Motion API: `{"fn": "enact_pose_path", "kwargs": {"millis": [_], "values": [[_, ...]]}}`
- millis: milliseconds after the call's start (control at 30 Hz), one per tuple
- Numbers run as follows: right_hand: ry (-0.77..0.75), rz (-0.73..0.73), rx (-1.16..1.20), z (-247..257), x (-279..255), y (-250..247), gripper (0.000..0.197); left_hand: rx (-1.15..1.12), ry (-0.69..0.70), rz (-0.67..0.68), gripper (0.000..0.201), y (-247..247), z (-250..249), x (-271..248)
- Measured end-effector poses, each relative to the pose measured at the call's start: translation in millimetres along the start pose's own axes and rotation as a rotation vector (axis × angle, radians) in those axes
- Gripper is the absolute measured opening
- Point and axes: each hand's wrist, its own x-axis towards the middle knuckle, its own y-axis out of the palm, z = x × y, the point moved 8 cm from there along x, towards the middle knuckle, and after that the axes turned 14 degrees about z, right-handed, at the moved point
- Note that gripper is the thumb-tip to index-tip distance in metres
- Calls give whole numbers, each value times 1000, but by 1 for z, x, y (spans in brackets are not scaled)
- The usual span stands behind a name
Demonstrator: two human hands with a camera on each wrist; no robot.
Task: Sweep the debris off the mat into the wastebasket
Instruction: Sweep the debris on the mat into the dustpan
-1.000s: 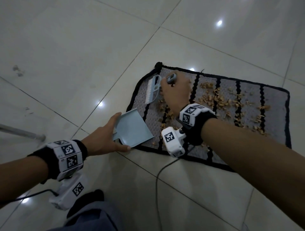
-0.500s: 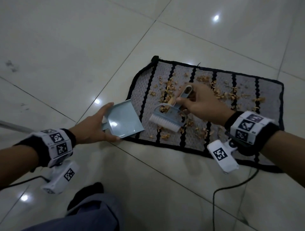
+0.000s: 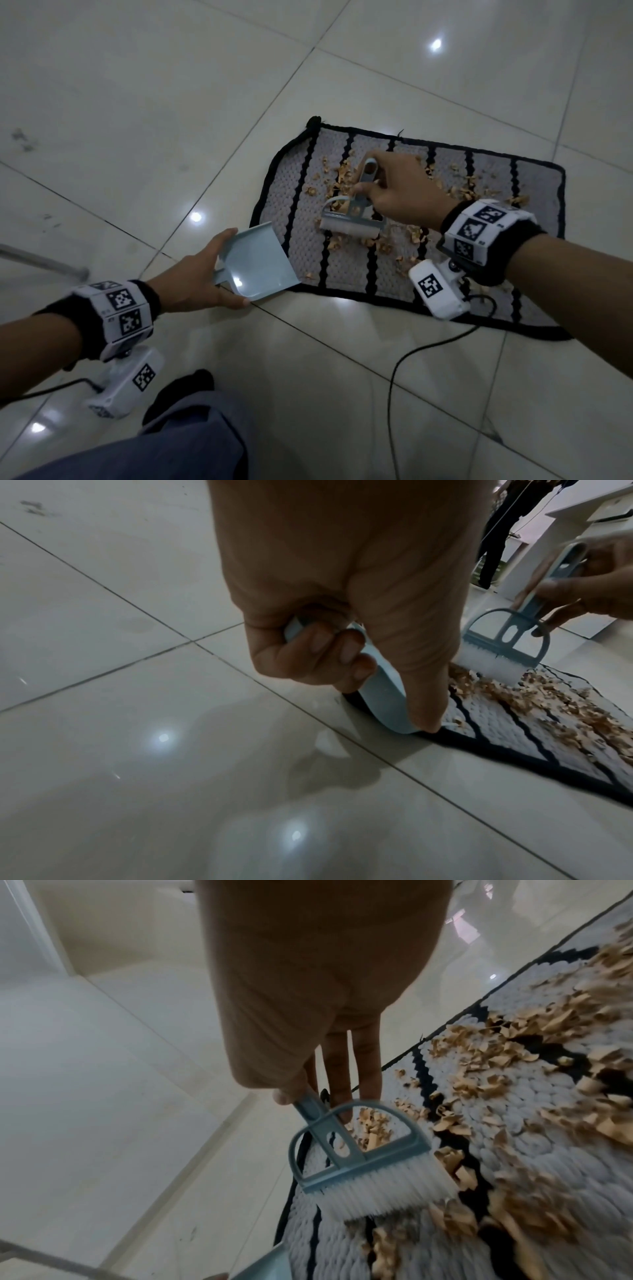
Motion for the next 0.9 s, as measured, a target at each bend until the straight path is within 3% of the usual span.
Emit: {"fn": "enact_pose_path", "kwargs": {"millis": [67,233,500,767,900], "values": [[-26,17,19,7,-6,1,11,3,4,-6,127,0,2,-2],[-59,256,-9,21,-20,54,16,1,8,4,126,2,4,-4],[33,24,-14,-2,-1,6,15,-49,21,21,125,11,-3,-2],[-23,235,66,13,-13,54,17,-36,10,29,127,15,0,-1],[20,126,30,2,-4,44,21,-36,10,23,126,15,-1,-1]]}}
